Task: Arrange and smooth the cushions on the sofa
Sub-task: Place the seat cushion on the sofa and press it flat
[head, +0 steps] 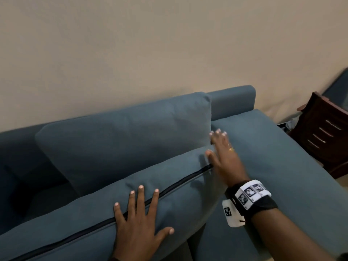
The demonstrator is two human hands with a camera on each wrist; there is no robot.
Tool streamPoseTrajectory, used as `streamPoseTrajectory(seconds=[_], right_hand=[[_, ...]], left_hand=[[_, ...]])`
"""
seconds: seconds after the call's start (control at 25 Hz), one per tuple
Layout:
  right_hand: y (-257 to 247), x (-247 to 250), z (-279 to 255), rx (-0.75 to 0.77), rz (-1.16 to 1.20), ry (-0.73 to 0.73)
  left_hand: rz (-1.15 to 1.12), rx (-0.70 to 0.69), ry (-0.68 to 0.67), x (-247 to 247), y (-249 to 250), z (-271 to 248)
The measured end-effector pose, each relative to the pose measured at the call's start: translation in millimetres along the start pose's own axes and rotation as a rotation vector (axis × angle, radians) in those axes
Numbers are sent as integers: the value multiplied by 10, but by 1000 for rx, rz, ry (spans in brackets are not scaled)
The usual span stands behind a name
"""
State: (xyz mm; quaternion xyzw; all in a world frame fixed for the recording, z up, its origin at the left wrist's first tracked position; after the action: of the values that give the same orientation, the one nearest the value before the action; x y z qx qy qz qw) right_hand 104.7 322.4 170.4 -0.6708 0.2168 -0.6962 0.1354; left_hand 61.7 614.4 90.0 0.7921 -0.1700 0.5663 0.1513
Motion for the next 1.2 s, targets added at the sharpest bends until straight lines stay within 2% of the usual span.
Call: streamPoseTrajectory(seconds=[0.04, 0.08, 0.16, 0.2, 0.24, 0.28, 0.36, 0.4, 0.44, 0.48, 0.52, 0.6, 0.64, 0.68, 0.76, 0.8, 0.84, 0.92, 0.96, 1.08, 1.12, 1.2], right_hand=[[-19, 93, -4, -25, 61, 76], [-207, 96, -15, 11, 28, 77], [-426, -449, -120, 144, -275, -153], [-429, -607, -158, 158, -367, -223], [-462, -511, -125, 120, -305, -196], [-522, -276, -54, 91, -193, -82], [-686, -42, -95, 109, -114, 33], [-861, -228, -148, 159, -212, -84], [-926, -518, -210, 242, -363, -157], [-889, -787, -249, 262, -453, -276], [-872, -843, -252, 239, -433, -298], [-1009, -434, -127, 176, -238, -114], [-1061, -370, -120, 151, -198, -72], [-1203, -447, -129, 176, -230, -123], [-1306, -1002, -307, 262, -456, -280], [-1295, -1136, -332, 246, -478, -330], [-1332, -1026, -278, 192, -409, -279], [-1482, -591, -200, 81, -236, -85], [-1578, -573, -212, 63, -185, -77], [-1890, -1422, -500, 272, -443, -408], [-1942, -1499, -523, 254, -395, -415], [-2164, -1140, -329, 176, -162, -207]], left_hand=[[0, 4, -4, -4, 1, -21], [-1, 2, -2, -15, 6, -35], [8, -25, 10, -30, 6, -107], [6, -41, 24, -8, 7, -153], [1, -58, 41, 31, -3, -182], [-13, -64, 44, 60, -26, -188], [-25, -64, 84, 122, -86, -258], [-34, -62, 96, 150, -169, -300], [-36, -44, 103, 184, -287, -335], [-39, -14, 100, 211, -444, -354], [-48, 33, 101, 227, -631, -395], [-70, 140, 111, 242, -1050, -472], [-67, 164, 108, 218, -1209, -538], [-72, 160, 102, 192, -1311, -576], [-86, 127, 101, 151, -1482, -683], [-90, 121, 106, 141, -1569, -729], [-94, 131, 103, 143, -1678, -756], [-94, 178, 93, 125, -1917, -849], [-96, 193, 94, 108, -2039, -904], [-73, 182, 110, 73, -2363, -1088], [-72, 194, 105, 56, -2495, -1155], [-80, 262, 141, 85, -2819, -1249]])
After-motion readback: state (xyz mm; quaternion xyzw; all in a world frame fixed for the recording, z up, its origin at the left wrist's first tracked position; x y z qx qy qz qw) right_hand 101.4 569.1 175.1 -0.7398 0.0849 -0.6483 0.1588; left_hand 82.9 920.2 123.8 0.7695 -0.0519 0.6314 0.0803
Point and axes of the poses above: each hand's wrist, its own z-axis towards the middle knuckle, its own x-axis out of the back of the hand, y = z × x, the point moved 10 cm from there along z, towards the middle knuckle, and after that the axes turned 8 degrees about -y, right-handed, at the moved point
